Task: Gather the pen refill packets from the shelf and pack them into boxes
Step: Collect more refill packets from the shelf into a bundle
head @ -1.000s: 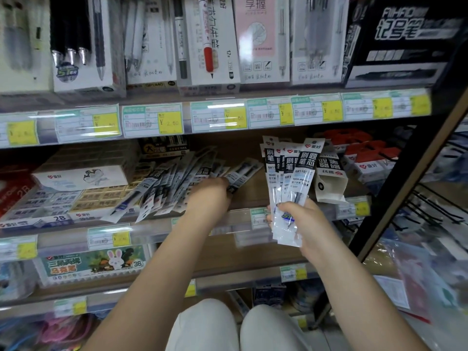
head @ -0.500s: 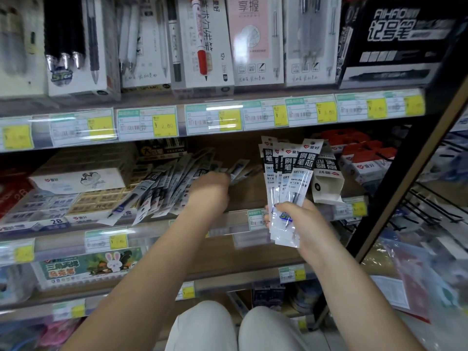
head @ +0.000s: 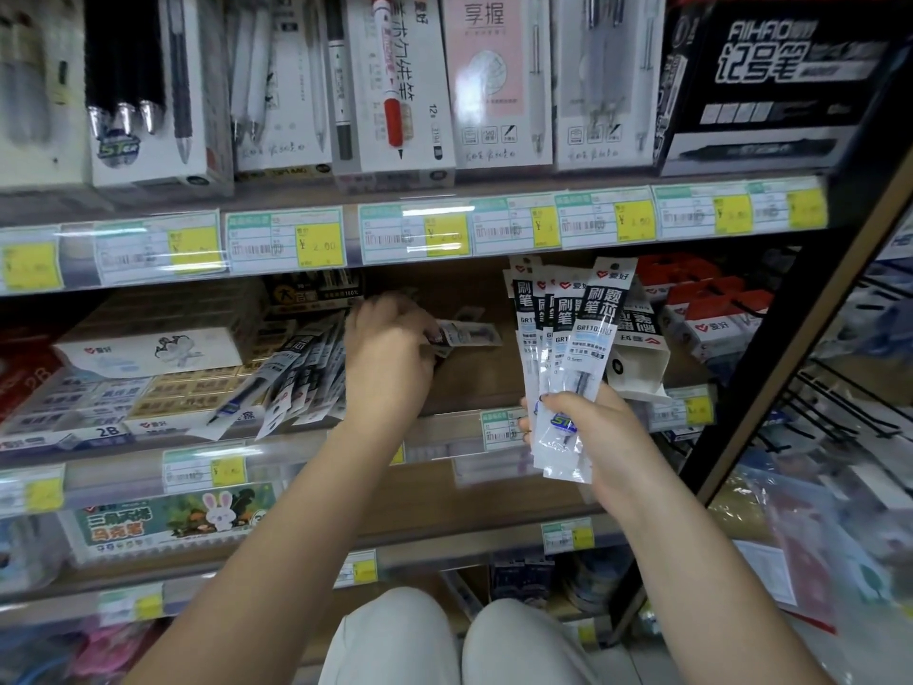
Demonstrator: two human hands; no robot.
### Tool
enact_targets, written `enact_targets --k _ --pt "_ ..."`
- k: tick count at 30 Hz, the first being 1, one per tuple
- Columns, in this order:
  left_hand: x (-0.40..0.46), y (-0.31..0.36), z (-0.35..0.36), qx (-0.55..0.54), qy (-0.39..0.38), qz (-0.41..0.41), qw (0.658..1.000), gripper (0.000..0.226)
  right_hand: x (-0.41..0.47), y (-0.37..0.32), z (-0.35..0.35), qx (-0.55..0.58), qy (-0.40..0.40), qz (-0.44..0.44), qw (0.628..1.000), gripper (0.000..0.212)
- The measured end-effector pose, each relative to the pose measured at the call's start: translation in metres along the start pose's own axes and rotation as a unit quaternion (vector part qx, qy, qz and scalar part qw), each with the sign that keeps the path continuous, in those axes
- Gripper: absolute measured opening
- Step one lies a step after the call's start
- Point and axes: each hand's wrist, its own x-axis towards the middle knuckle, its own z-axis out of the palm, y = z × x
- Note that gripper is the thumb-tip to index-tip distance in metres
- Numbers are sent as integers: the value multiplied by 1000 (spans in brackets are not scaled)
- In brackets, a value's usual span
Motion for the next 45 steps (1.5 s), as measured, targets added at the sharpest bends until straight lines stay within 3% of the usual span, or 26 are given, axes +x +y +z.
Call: enact_targets --k 6,9,12,18,21,23,25,28,30,31,33,35,39,45 --pt "1 7 -32 -218 60 -189 956 37 -2 -9 2 -58 -37 -18 997 28" --pt "0 -4 -45 -333 80 -246 907 42 -2 -13 2 -88 -52 -31 994 28" --pt "-5 -11 -54 -414 49 -277 866 45 -3 -14 1 -96 -70 -28 993 27" --pt "-13 -21 -52 -430 -86 -249 863 49 -3 -10 3 -118 -126 17 985 24" --pt "-13 -14 -49 -444 -113 -242 855 49 -6 -5 7 -82 -181 57 978 25" --pt "-13 -6 -46 -459 -116 -252 844 36 -9 0 11 -39 -218 90 971 28" --pt "-13 -1 -39 -467 -122 -269 833 21 -10 5 13 -39 -215 102 970 25" --pt "-13 -1 -30 -462 -127 -284 830 24 -8 9 15 -48 -171 100 979 24" --pt "-8 -1 -27 -446 -111 -289 840 29 -6 10 12 -30 -132 95 986 19" --pt "-6 -2 -26 -414 -101 -279 861 33 -4 11 10 -23 -110 92 989 17" --pt "-1 -5 -22 -267 -111 -231 929 36 -2 11 6 -13 -70 87 994 14" --pt "4 -8 -14 -119 -175 -181 960 33 1 10 3 -5 -44 79 996 11" --pt "15 -6 5 78 -332 -135 930 23 4 10 1 4 -23 68 997 11" --pt "21 -6 25 169 -377 -119 903 31 4 10 -1 17 -17 70 997 10"
